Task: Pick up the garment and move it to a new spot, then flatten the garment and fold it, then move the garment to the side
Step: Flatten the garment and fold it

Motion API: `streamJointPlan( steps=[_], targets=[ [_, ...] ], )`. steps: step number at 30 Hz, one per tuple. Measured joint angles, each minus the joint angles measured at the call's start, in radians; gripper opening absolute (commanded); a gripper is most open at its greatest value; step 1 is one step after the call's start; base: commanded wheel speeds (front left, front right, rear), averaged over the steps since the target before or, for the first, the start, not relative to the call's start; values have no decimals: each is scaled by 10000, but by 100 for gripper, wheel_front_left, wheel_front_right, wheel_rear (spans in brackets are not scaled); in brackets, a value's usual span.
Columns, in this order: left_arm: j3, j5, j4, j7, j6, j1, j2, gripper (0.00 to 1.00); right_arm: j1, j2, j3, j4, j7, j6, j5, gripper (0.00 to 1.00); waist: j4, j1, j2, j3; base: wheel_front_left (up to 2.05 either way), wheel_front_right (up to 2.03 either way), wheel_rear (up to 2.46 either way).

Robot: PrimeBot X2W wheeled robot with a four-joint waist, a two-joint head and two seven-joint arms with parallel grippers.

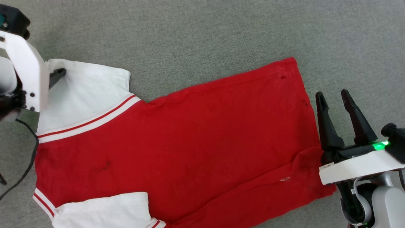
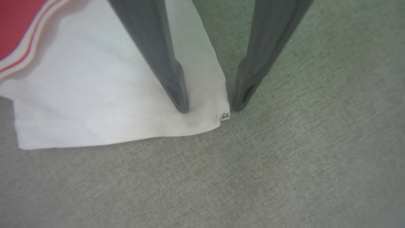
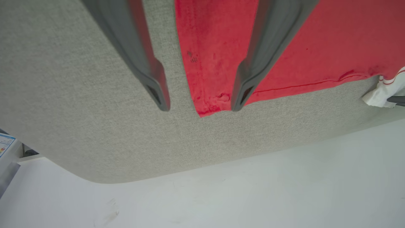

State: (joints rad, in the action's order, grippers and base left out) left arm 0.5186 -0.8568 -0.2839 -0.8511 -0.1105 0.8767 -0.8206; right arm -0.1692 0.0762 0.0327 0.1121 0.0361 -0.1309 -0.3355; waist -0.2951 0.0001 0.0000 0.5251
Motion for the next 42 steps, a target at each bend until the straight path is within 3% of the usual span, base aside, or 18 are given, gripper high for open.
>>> streamJointPlan(
  steps=[7, 13, 19, 25, 27, 33, 42],
  targets=[
    [100, 205, -86, 1457, -54, -273, 451, 0, -3, 217, -144, -59, -295, 0, 134, 100, 180, 0, 0, -444, 0, 0, 0],
    [217, 378, 497, 2702, -125, -576, 706, 0, 58, 796, -414, 205, -1425, 0, 374, 100, 632, 0, 0, -1159, 0, 0, 0],
    [573, 418, 1797, 3262, -148, -1080, 704, 0, -112, 2052, -566, 508, -4213, 0, -35, 100, 1453, -1, 0, -1742, 0, 0, 0],
    [809, -470, 3423, 3517, -186, -1799, 803, 0, -671, 4117, -29, 675, -7607, -6, -230, 100, 2353, -1, 0, -2126, 0, 0, 0],
    [926, -364, 3923, 3572, -186, -1992, 648, 0, -898, 4527, 98, 654, -8475, 0, -401, 100, 2648, -1, 0, -2176, 0, 0, 0],
    [984, -253, 5097, 3856, -127, -2413, 516, 0, -1683, 5010, 290, -4, -10076, -2, -686, 100, 3376, -1, 0, -2039, 0, 0, 0],
    [1158, 190, 5820, 4322, -100, -2462, 683, 0, -2479, 5074, 341, -1480, -10671, -2, -502, 100, 4139, -1, 0, -1311, 0, 0, 0]
  ],
)
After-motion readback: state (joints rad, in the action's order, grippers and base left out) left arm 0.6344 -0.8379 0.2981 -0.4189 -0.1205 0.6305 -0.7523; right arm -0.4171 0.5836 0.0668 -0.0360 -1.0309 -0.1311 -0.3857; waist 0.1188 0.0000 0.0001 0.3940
